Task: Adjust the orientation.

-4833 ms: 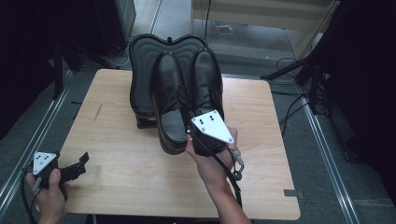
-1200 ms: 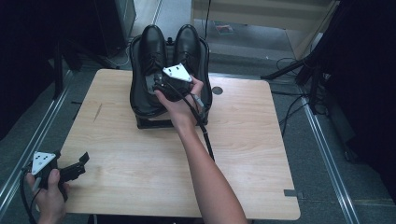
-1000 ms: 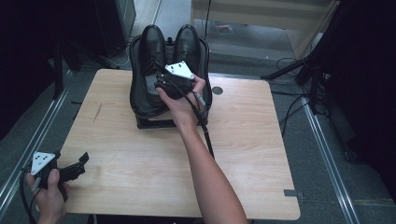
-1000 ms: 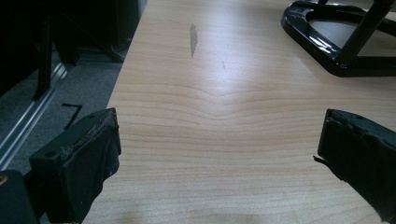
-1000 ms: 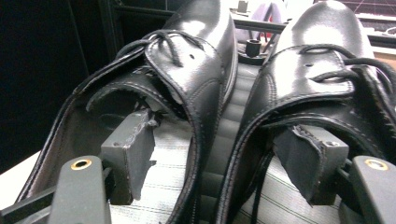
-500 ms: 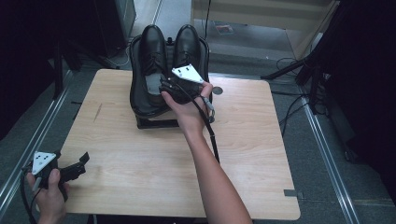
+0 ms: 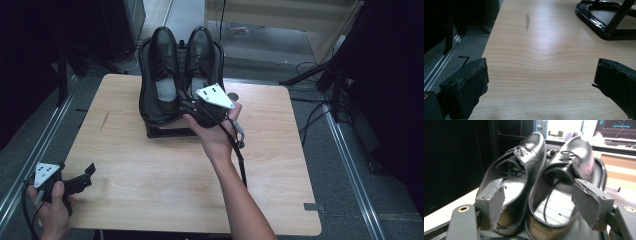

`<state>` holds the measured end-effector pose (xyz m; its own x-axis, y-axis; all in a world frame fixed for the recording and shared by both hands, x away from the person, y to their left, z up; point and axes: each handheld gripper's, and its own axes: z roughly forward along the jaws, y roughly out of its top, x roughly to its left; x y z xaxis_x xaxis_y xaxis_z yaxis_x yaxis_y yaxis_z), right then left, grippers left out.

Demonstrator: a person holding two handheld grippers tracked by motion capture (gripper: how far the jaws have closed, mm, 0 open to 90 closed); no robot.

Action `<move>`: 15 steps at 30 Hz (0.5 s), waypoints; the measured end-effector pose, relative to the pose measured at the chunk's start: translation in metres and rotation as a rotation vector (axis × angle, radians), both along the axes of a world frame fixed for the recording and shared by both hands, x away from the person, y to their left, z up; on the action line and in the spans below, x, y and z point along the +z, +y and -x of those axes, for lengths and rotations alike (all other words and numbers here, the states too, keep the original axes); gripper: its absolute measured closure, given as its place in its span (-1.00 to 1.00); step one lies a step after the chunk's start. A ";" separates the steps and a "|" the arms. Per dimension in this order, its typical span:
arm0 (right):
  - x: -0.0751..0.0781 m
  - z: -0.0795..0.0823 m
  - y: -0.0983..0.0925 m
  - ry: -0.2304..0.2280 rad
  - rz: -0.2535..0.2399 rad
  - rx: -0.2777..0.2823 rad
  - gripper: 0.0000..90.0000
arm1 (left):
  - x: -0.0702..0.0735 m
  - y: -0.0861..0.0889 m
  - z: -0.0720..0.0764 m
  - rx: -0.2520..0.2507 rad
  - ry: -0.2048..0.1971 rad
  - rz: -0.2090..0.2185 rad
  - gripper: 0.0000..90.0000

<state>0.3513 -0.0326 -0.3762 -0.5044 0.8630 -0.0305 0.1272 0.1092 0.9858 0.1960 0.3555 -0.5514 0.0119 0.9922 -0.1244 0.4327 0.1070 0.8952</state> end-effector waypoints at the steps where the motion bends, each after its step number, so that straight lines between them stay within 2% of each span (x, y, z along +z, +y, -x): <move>1: 0.000 0.004 -0.005 -0.002 -0.003 0.000 -0.41 | 0.000 0.000 0.000 0.001 0.000 -0.002 -1.00; 15: -0.011 0.039 -0.064 -0.039 -0.015 -0.045 -0.42 | 0.000 -0.001 0.000 0.003 -0.001 -0.009 -1.00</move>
